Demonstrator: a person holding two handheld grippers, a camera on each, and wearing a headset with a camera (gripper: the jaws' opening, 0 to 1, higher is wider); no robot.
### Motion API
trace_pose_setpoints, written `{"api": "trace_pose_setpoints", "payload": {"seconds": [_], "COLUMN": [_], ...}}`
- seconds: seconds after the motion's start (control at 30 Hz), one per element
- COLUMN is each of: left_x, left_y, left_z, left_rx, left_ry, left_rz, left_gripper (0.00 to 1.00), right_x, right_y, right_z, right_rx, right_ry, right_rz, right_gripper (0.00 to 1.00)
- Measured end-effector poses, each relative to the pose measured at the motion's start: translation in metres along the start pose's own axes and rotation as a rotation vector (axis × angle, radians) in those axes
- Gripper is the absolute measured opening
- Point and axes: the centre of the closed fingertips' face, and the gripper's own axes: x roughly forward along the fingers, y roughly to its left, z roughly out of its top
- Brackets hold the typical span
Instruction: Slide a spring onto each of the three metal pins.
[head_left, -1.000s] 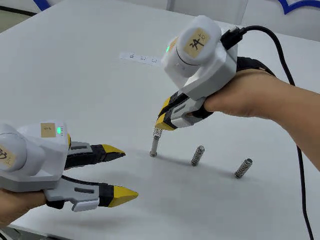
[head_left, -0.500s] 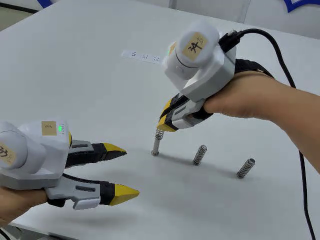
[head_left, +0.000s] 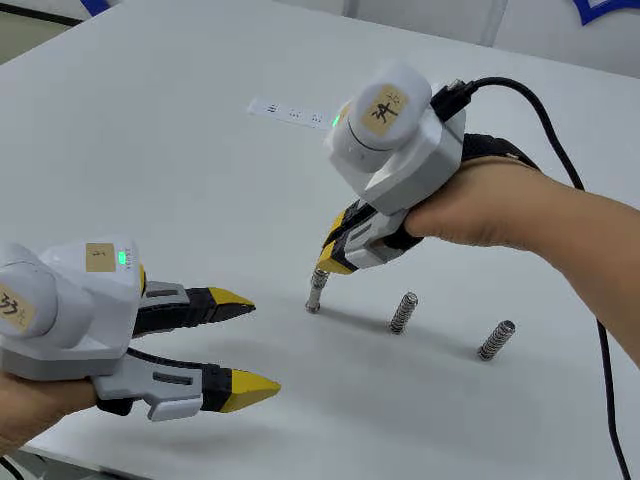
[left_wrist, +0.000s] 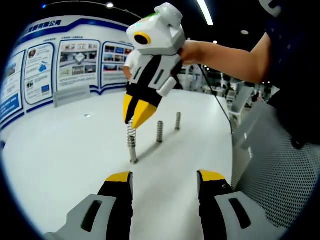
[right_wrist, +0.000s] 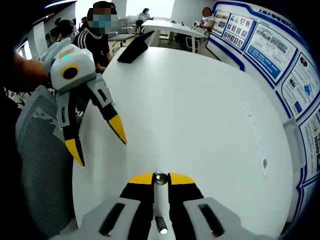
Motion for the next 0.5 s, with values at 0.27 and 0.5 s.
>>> {"api": "trace_pose_setpoints", "payload": {"seconds": [0.27, 0.5], "left_x": [0.001, 0.000], "left_y": [-0.001, 0.000], "left_z": [0.001, 0.000], "left_rx": [0.003, 0.001], "left_ry": [0.002, 0.003], "left_rz": [-0.004, -0.002], "left_gripper": [0.53, 0.53], "right_x": [0.016, 0.026], "right_y": [0.002, 0.008], "right_z": [-0.007, -0.015], "right_rx": [0.007, 0.013], "right_ry": [0.027, 0.043], "right_rz": [0.013, 0.018], "right_gripper": [0.11, 0.11]}}
